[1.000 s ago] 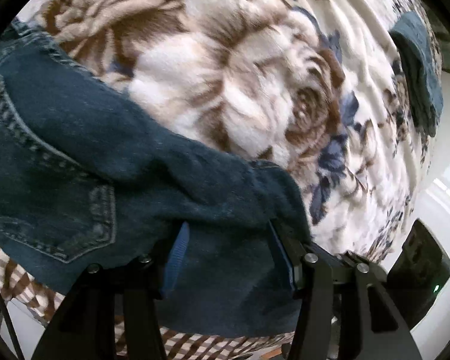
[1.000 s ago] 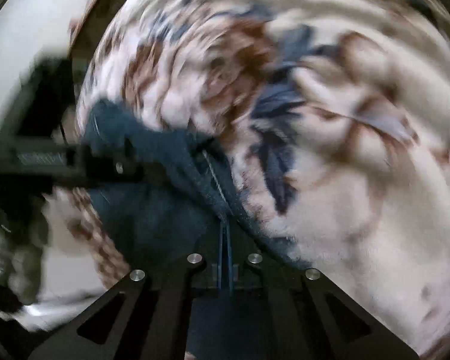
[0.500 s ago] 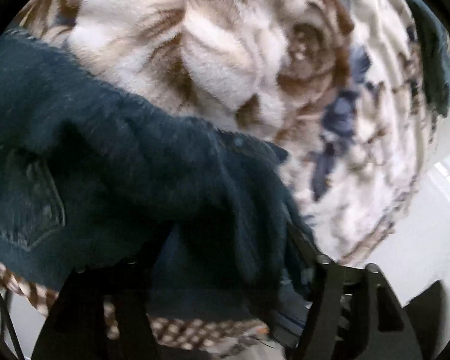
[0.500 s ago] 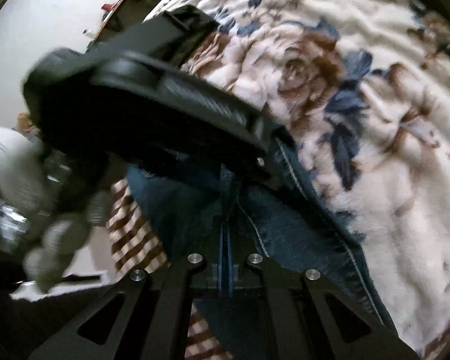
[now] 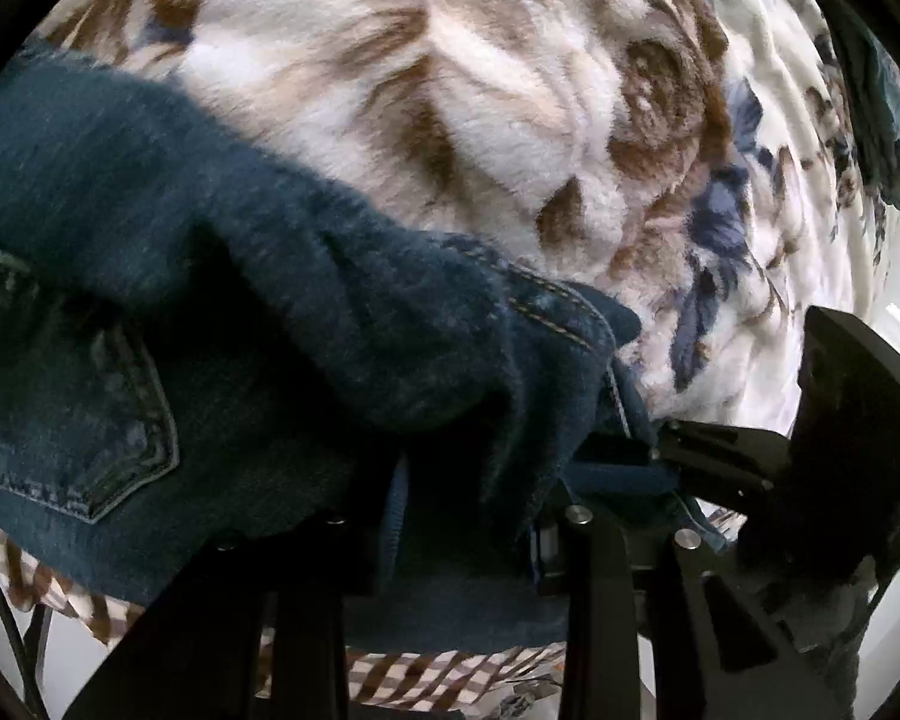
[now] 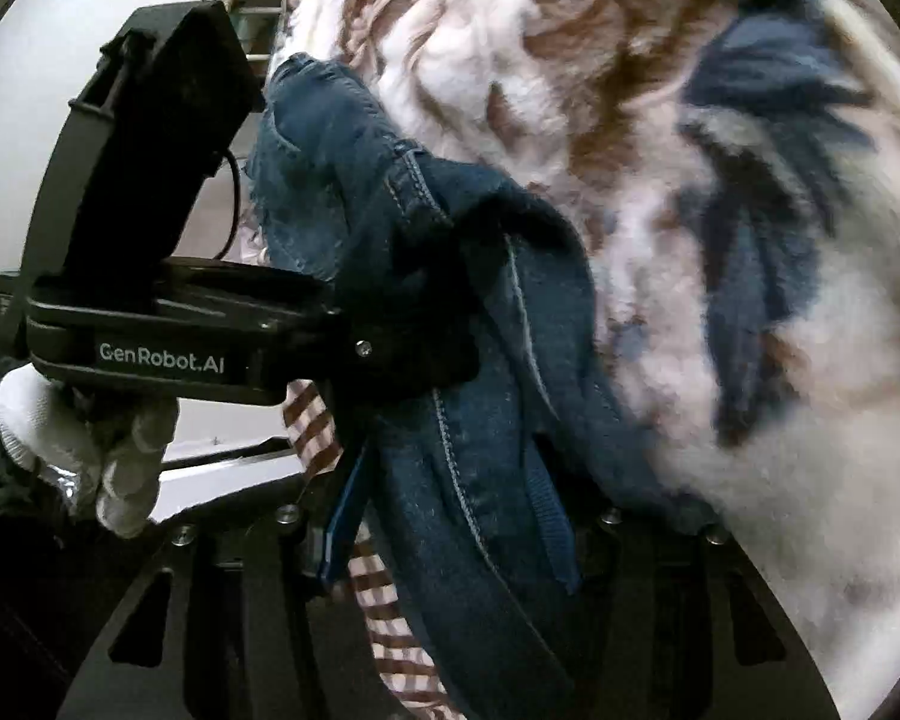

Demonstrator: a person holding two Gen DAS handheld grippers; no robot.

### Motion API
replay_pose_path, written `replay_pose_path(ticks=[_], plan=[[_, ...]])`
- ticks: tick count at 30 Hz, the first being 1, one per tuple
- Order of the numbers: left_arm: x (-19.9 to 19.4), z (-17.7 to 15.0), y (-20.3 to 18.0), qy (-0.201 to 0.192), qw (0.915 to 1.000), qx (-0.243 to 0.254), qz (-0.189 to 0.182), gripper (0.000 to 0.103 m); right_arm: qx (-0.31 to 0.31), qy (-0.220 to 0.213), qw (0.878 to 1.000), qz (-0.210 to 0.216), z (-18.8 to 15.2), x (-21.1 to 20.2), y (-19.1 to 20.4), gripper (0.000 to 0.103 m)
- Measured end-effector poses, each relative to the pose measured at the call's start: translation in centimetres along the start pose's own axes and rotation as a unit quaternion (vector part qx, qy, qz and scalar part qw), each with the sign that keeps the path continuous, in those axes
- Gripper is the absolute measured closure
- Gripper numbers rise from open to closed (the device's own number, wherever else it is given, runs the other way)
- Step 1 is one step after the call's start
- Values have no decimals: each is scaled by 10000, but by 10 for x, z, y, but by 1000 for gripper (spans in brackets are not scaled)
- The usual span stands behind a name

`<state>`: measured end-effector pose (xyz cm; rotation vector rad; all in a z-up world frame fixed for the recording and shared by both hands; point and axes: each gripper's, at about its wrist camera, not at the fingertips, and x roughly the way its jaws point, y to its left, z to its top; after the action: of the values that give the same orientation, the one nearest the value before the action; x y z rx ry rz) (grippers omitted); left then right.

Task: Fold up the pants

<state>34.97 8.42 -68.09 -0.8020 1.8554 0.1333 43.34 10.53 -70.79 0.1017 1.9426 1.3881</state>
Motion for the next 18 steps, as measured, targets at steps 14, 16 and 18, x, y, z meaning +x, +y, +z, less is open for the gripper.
replay_pose_path(ticks=[14, 16, 18], plan=[[-49, -9, 13, -565, 9956, -59, -740, 63, 1346, -2110, 9672, -432, -51, -47, 20, 100], [-43, -8, 17, -493, 9944, -245, -899, 63, 1596, -2343, 9579, -448, -53, -56, 12, 100], [-45, -6, 17, -493, 9938, -342, -935, 65, 1714, -2456, 9521, -616, -55, -62, 5, 100]])
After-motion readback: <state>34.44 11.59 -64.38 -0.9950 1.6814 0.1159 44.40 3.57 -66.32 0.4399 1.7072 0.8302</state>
